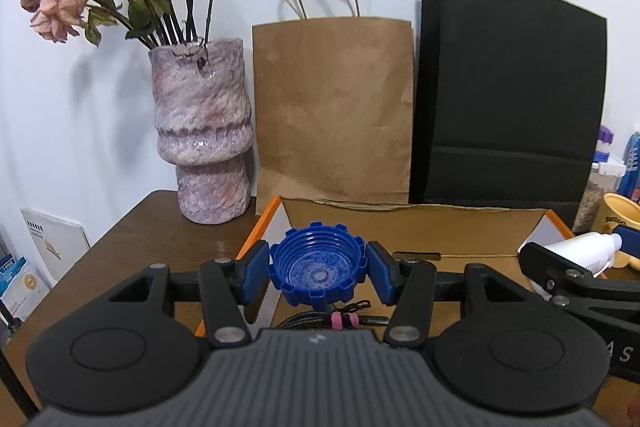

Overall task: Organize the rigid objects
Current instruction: 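Open the left tool over the box to drop the cap while the right tool releases the spray bottle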

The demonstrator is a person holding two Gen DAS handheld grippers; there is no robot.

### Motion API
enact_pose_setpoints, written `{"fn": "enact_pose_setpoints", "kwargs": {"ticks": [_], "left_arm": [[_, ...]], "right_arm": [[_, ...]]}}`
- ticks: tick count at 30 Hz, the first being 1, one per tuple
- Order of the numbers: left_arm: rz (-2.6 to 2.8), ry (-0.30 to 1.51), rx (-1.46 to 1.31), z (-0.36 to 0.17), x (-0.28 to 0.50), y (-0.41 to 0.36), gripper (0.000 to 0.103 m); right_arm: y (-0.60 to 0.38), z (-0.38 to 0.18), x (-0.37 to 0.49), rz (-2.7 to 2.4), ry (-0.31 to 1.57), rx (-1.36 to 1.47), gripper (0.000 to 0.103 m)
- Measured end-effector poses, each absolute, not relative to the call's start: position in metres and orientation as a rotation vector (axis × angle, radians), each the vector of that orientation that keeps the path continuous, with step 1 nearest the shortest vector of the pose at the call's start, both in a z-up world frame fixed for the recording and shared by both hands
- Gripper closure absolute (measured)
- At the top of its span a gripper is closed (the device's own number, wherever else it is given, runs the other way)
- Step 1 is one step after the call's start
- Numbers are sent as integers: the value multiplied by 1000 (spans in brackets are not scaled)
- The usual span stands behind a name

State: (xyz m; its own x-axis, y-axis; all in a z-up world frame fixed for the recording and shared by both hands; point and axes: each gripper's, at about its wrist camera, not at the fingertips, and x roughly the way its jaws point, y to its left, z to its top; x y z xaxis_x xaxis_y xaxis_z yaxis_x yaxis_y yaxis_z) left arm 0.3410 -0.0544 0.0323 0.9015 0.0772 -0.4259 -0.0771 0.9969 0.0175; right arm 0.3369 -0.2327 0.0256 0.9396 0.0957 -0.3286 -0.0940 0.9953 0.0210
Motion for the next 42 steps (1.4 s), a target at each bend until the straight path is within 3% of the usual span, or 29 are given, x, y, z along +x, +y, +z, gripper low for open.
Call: {"fn": "enact_pose_setpoints", "kwargs": {"ticks": [21,22,25,27,29,42], "left_arm": [[107,511,42,13,363,-51,47],[108,511,43,13,363,-51,45],[106,501,39,15,361,-51,22],[112,486,41,16,359,-51,14],[114,482,36,16,358,-51,0],[119,478,31,17,356,-52,0]], "right_arm": [[-232,5,359,112,420,-9,5],[-232,5,359,114,423,-5,5],[-235,5,359,117,426,11,4],[-238,6,358,108,421,23,0],[-241,7,358,105,422,33,0],[-243,11,354,102,411,46,0]]}}
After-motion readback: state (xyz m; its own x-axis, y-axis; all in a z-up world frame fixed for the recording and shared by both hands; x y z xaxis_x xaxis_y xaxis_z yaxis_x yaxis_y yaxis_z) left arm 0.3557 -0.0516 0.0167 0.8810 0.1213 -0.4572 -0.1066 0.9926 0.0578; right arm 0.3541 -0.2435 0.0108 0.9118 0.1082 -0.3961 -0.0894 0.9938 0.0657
